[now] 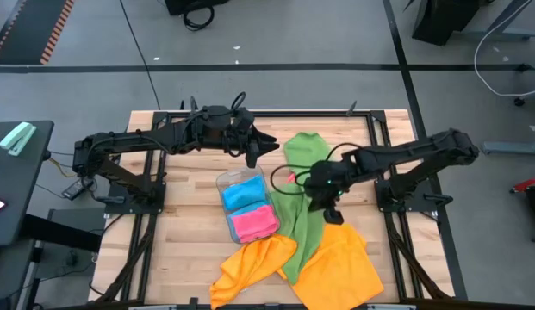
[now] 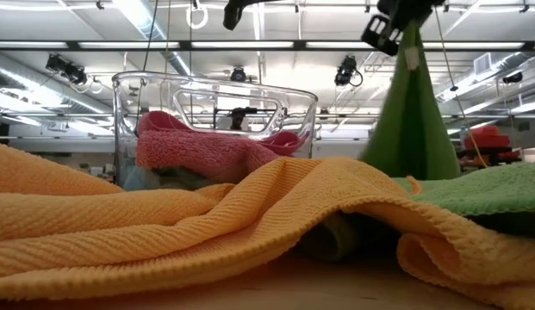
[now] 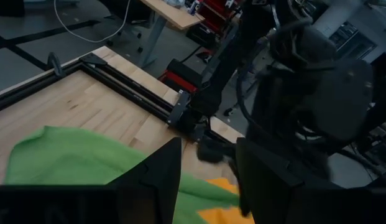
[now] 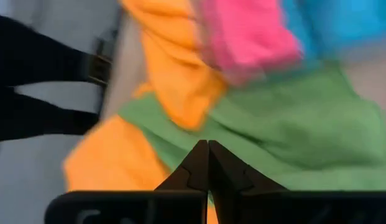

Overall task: Fold microfiber towels
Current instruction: Fold the top green towel

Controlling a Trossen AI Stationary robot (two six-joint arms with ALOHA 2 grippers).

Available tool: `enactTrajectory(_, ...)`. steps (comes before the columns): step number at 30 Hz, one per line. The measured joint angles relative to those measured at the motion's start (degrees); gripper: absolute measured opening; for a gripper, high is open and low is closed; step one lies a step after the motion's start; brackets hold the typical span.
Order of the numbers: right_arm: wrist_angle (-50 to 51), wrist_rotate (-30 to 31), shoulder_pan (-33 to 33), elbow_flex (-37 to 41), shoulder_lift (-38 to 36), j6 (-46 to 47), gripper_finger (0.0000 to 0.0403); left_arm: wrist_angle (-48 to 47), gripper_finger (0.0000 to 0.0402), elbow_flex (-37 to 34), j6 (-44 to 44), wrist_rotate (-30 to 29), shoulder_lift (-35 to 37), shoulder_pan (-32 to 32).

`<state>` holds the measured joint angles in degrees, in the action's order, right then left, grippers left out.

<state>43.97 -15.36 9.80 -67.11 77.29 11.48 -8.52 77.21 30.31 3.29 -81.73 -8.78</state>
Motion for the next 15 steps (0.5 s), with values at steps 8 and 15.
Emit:
enactTrajectory(8,-4.38,-6.16,4.52,0.77,1.50,2.27,0.0087,-0.37,0.0162,0.00,0.08,0.00,0.00,0.00)
enactTrajectory(15,1.50,-2.61,4.16,0.55,1.21,3.77,0.0214,-0.39,0.0162,0.00,0.50,0.02,0.00,0.00)
